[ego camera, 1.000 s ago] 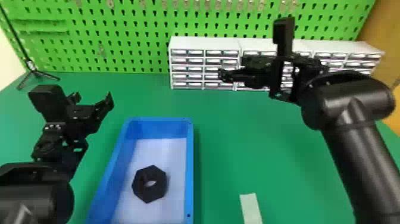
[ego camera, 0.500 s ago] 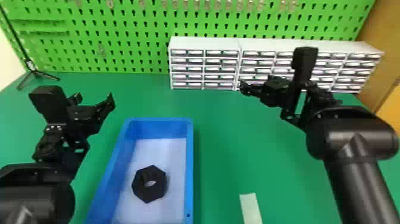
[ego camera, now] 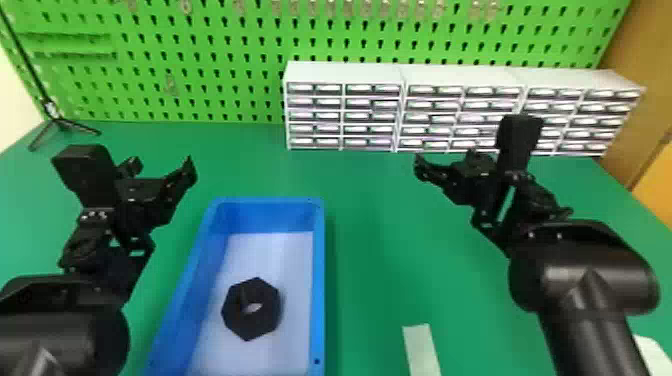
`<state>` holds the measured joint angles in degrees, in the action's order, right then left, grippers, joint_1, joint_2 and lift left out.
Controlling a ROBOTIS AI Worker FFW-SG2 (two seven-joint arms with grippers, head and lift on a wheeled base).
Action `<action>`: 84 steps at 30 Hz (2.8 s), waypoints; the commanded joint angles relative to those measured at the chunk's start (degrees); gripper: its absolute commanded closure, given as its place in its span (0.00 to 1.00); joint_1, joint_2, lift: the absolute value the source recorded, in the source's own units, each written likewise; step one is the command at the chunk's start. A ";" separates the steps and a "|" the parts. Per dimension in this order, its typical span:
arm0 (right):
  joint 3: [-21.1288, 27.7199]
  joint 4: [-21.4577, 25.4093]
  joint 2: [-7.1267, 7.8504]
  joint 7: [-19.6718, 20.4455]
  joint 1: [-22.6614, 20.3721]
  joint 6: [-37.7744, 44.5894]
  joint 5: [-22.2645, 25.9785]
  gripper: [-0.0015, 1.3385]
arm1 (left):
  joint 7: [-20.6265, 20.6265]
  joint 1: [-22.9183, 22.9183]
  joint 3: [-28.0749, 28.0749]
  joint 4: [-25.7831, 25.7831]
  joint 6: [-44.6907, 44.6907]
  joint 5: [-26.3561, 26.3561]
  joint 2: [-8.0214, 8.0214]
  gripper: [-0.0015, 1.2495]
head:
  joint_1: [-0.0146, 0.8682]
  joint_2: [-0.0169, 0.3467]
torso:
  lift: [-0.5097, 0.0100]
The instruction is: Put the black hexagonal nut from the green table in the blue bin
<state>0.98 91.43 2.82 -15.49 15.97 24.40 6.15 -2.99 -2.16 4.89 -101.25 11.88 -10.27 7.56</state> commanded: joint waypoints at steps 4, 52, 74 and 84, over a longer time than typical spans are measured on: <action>1.57 0.76 -1.42 2.30 -3.57 -5.86 -0.53 0.08 | 0.00 -0.12 -0.50 0.00 -0.19 -0.27 0.00 0.29 | 0.79 0.12 | 0.80; 0.60 2.52 -2.65 11.18 -10.61 -18.34 -2.02 0.08 | 1.06 -0.83 -2.61 0.09 -0.10 -1.15 -0.26 0.29 | 0.79 0.12 | 0.80; 0.52 2.70 -1.68 11.18 -10.96 -17.02 -0.70 0.08 | 1.06 -1.18 -3.58 0.18 0.87 -1.06 -0.17 0.29 | 0.79 0.12 | 0.80; 0.34 2.70 -1.77 11.18 -11.31 -17.02 -0.97 0.08 | 0.97 -1.35 -3.40 0.18 0.87 -0.71 -0.17 0.29 | 0.79 0.12 | 0.80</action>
<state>1.39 94.13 1.03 -4.30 4.80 7.38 5.19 -1.99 -3.46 1.42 -101.10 12.74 -11.24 7.37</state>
